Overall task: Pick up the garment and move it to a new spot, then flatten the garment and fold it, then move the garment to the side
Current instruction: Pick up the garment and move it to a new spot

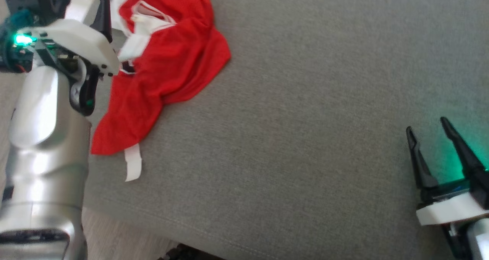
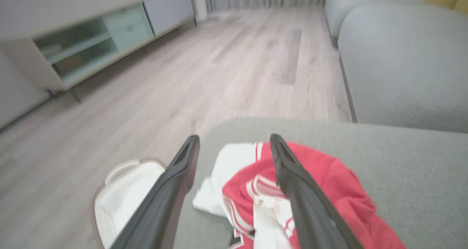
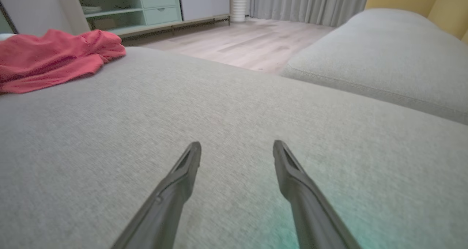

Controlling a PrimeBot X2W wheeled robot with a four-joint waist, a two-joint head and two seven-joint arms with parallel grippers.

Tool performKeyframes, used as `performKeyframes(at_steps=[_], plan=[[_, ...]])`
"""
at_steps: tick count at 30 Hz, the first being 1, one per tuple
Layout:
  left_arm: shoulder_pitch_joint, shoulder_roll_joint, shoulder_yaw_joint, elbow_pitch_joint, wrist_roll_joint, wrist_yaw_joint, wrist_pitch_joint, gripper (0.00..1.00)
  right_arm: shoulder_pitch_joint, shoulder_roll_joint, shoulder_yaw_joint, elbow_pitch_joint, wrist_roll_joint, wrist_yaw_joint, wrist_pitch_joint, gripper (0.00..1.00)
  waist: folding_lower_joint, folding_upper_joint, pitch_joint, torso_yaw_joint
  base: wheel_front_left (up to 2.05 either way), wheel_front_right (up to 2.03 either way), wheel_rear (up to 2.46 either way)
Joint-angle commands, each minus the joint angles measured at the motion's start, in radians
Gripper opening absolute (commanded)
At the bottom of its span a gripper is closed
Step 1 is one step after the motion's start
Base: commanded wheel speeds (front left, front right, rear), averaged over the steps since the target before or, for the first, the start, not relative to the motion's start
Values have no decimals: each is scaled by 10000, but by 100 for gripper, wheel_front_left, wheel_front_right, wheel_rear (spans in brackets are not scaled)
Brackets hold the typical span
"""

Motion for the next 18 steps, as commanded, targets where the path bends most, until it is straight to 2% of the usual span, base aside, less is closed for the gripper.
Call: performKeyframes(at_steps=[1,8,13,14,15,18], plan=[[-597,415,150,350,-359,-122,301,100,-174,-327,131,-477,65,-9,-71,100,-2,0,485,-346,0,0,0],[-1190,182,-506,1989,-1757,-225,1092,100,-438,-511,84,-951,84,-9,88,100,-2,0,1123,-758,0,0,0],[-1035,484,-1415,2662,-2669,-229,1347,100,-732,-387,84,-1139,50,-9,101,100,-2,0,1529,-1146,0,0,0],[-1036,583,-1608,2736,-2759,-229,1317,41,-776,-364,75,-1128,41,-9,92,100,-2,0,1564,-1201,0,0,0],[-1049,709,-1759,2779,-2823,-230,1171,0,-824,-335,59,-1098,27,-9,78,100,-2,0,1576,-1272,0,0,0],[-1192,1050,-2108,2930,-2837,-230,503,0,-913,-200,2,-955,24,-9,17,100,-2,0,1477,-1443,0,0,0]])
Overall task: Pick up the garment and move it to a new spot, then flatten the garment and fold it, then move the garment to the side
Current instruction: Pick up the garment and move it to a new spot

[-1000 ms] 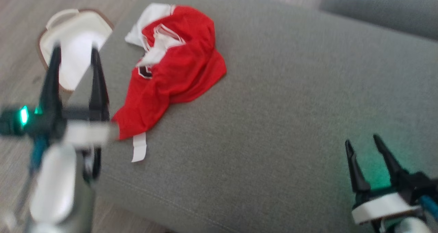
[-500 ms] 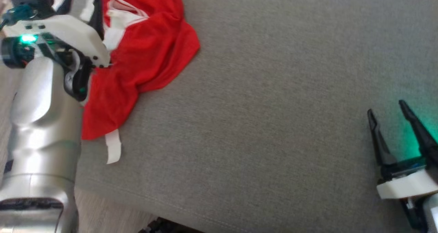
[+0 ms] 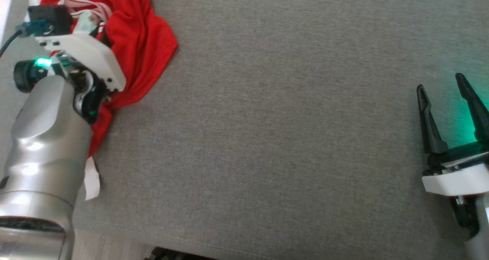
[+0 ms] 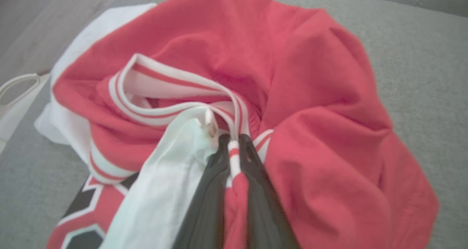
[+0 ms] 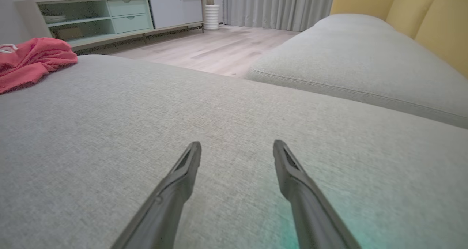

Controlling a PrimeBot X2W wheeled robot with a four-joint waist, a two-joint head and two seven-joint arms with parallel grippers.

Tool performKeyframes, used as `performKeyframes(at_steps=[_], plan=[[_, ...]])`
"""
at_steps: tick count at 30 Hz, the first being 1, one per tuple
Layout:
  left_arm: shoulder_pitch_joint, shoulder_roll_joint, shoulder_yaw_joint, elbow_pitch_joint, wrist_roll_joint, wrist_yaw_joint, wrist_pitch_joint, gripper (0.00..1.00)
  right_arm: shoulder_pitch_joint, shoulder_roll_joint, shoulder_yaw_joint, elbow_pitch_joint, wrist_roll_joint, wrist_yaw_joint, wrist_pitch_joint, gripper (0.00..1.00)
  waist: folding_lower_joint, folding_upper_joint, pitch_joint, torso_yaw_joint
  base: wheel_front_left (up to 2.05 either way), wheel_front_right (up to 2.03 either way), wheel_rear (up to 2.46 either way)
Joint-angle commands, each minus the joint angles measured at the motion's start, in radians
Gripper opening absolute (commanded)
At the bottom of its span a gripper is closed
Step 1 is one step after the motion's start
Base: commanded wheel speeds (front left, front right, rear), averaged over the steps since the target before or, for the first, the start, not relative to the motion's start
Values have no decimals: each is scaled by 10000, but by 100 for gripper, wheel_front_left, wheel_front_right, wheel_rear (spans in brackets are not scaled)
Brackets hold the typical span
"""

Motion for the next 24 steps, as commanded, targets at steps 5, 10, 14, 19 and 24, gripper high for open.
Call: performKeyframes(at_steps=[5,10,14,19,24], plan=[[-609,1192,-205,-54,353,19,-1525,0,50,368,323,322,38,-9,-130,100,-1,1,-674,-563,0,0,0],[-905,1721,-641,-121,493,18,-2048,0,-38,938,612,747,144,-9,-172,100,-1,1,-1627,-1166,0,0,0],[-1180,1948,-1020,-567,559,18,-2244,0,67,1407,755,858,254,-9,-176,100,-1,1,-2462,-1618,0,0,0],[-1284,2142,-1350,-1497,500,18,-2265,0,262,1914,951,966,354,-9,-178,100,-1,1,-3466,-2289,0,0,0],[-1162,2207,-1531,-2769,199,18,-1997,0,441,2256,1076,998,476,-9,-178,100,-1,1,-4186,-3060,0,0,0]])
